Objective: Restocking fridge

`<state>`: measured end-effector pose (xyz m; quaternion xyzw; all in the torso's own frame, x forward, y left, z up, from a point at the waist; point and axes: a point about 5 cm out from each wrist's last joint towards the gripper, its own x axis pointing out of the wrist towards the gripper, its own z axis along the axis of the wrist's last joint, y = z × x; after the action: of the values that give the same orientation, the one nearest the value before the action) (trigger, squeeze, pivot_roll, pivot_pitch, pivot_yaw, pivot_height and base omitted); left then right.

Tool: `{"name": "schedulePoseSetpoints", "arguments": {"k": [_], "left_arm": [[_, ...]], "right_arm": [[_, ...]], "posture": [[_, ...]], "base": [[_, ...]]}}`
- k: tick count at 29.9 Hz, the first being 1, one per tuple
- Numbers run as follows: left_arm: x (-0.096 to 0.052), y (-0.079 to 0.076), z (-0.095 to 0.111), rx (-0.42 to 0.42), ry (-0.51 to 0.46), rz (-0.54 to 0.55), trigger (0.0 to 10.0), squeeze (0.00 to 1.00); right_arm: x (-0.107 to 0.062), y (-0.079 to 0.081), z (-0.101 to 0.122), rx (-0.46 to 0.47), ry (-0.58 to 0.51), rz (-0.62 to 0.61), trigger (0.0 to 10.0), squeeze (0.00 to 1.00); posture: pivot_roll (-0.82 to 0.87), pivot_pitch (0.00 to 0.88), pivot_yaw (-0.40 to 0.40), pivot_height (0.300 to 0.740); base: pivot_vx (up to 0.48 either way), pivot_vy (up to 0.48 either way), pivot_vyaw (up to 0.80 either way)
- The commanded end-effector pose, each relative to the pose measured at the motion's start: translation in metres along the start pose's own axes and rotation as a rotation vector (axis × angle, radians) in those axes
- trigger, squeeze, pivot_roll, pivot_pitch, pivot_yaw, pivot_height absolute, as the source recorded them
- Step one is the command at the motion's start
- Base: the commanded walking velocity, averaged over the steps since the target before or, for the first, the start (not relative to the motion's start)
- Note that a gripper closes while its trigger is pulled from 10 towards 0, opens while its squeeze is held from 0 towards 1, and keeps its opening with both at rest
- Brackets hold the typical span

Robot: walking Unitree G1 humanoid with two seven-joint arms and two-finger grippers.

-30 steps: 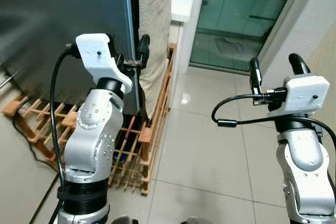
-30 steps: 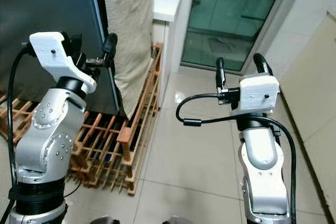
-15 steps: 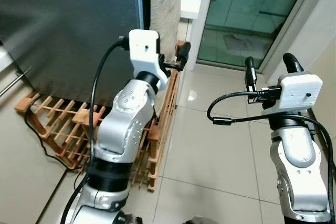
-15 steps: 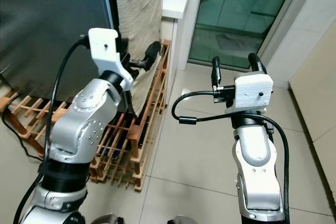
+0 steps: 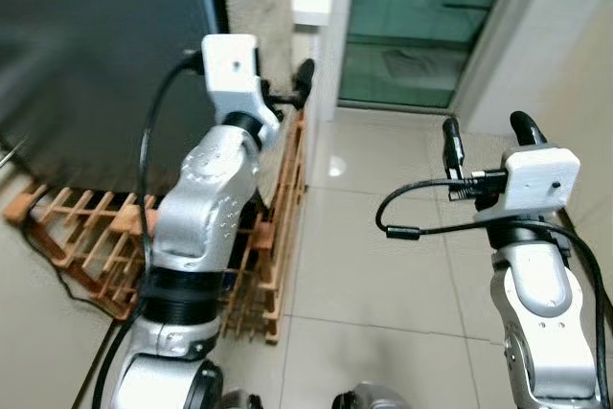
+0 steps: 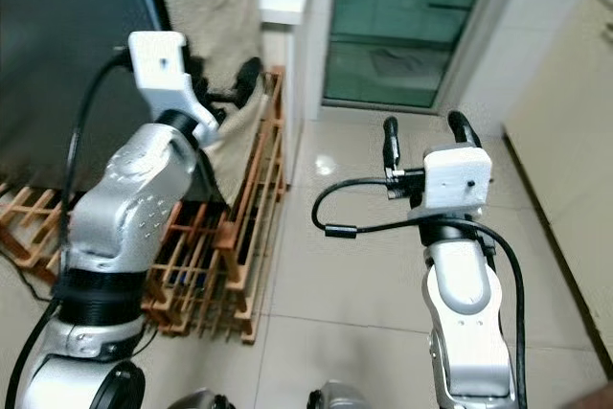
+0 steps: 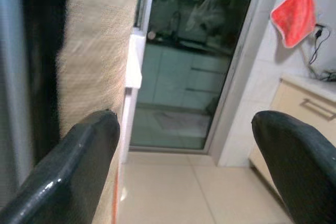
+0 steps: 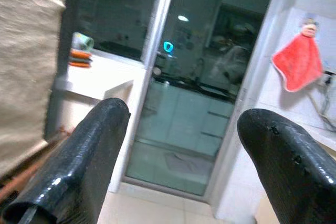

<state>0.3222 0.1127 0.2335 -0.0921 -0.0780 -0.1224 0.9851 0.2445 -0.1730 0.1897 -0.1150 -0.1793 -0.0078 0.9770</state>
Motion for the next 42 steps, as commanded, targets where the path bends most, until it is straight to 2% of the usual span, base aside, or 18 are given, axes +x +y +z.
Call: {"name": "schedulePoseSetpoints", "arguments": {"k": [1,5,8,15,17,19,23,27,35,42], "left_arm": [[-0.008,0.005,-0.002,0.002,0.009,0.003,10.0,0.00],[-0.012,0.006,-0.004,-0.007,0.004,0.011,10.0,0.00],[-0.006,0.000,-0.001,-0.016,-0.019,0.017,10.0,0.00],[-0.005,0.007,0.005,-0.019,-0.035,0.034,10.0,0.00],[-0.008,0.013,0.007,-0.013,-0.043,0.041,10.0,0.00],[-0.018,0.023,0.007,0.005,-0.042,0.051,10.0,0.00],[-0.033,0.031,0.000,0.003,-0.017,0.053,10.0,0.00],[-0.035,0.026,0.001,-0.003,-0.024,0.047,10.0,0.00],[-0.021,0.014,0.004,-0.059,-0.046,0.043,10.0,0.00],[-0.016,0.007,0.005,-0.074,-0.046,0.023,10.0,0.00]], "right_arm": [[0.000,-0.002,0.005,-0.003,-0.022,-0.009,10.0,0.00],[0.001,-0.001,0.003,0.001,-0.019,-0.003,10.0,0.00],[0.005,0.000,0.003,0.004,-0.024,0.007,10.0,0.00],[0.006,0.000,0.003,0.002,-0.033,0.002,10.0,0.00],[0.006,0.000,0.003,0.002,-0.035,-0.002,10.0,0.00],[0.004,-0.001,0.003,0.003,-0.036,-0.010,10.0,0.00],[0.002,-0.002,0.003,0.007,-0.035,-0.023,10.0,0.00],[0.001,-0.003,0.002,0.007,-0.030,-0.025,10.0,0.00],[0.005,0.001,0.002,0.012,-0.035,-0.009,10.0,0.00],[0.005,0.000,0.003,0.009,-0.036,-0.007,10.0,0.00]], "posture": [[-0.17,0.032,-0.004,0.711],[-0.16,0.019,-0.016,0.711],[-0.15,0.008,-0.018,0.711],[-0.16,0.000,0.000,0.711],[-0.17,0.000,0.009,0.711],[-0.17,0.000,0.009,0.711],[-0.16,0.000,0.012,0.711],[-0.15,0.000,0.001,0.711],[-0.14,0.000,-0.009,0.711],[-0.16,0.000,-0.012,0.711]], "base": [[0.000,0.000,0.00],[0.000,0.000,0.00],[0.000,0.000,0.00],[0.000,0.000,0.00],[0.000,0.000,0.00],[0.000,0.000,0.00],[0.000,0.000,0.00],[0.000,0.000,0.00],[0.000,0.000,0.00],[0.000,0.000,0.00]]}}
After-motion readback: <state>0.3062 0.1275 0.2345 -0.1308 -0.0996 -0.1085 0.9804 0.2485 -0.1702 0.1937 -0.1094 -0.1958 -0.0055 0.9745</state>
